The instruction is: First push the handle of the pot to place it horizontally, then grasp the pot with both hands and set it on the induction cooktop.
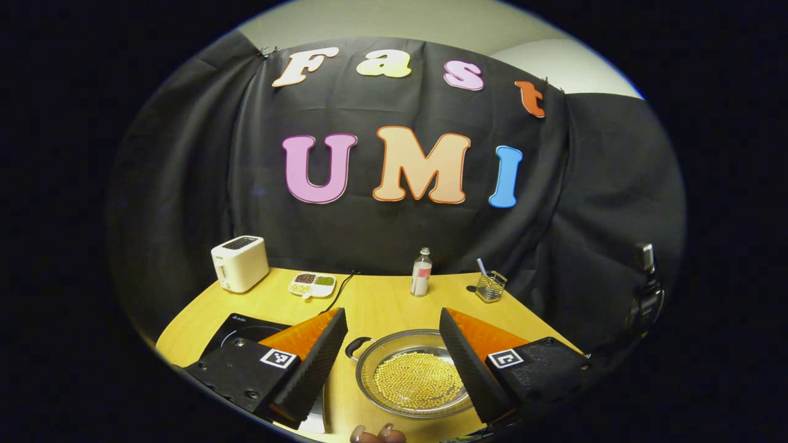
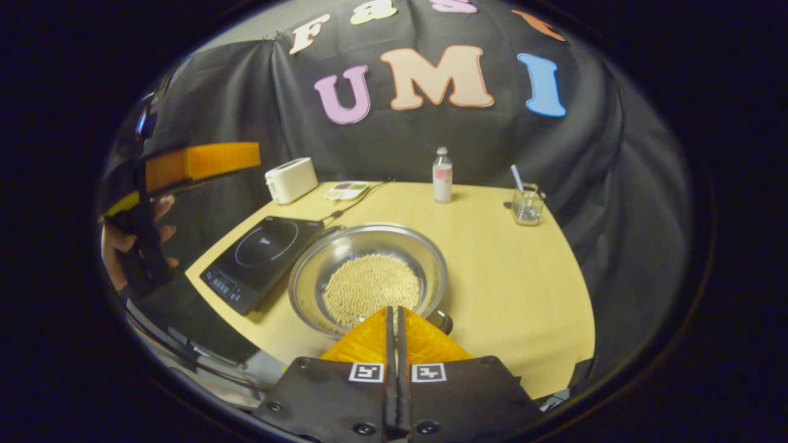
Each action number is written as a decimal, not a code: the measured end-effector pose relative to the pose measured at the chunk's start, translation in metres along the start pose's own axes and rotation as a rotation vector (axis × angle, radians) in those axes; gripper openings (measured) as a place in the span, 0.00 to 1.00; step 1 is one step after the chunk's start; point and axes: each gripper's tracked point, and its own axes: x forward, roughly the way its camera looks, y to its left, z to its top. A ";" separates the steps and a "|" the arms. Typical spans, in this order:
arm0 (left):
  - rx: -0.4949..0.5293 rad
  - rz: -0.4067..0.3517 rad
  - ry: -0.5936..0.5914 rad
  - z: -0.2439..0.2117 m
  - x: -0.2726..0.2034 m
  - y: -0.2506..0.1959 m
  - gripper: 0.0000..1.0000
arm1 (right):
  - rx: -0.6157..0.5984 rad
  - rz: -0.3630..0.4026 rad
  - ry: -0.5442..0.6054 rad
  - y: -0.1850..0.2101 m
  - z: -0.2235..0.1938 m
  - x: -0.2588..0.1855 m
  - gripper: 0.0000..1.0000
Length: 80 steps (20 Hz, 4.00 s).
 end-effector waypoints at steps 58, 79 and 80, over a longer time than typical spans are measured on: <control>-0.060 0.342 0.095 -0.024 0.017 0.039 0.97 | -0.106 0.142 0.241 -0.069 -0.033 0.103 0.02; -0.105 0.019 0.362 -0.128 0.088 0.066 0.98 | 0.118 -0.223 0.090 -0.090 0.033 0.114 0.57; -0.103 0.017 0.379 -0.134 0.089 0.066 0.98 | 0.117 -0.235 0.082 -0.096 0.037 0.115 0.66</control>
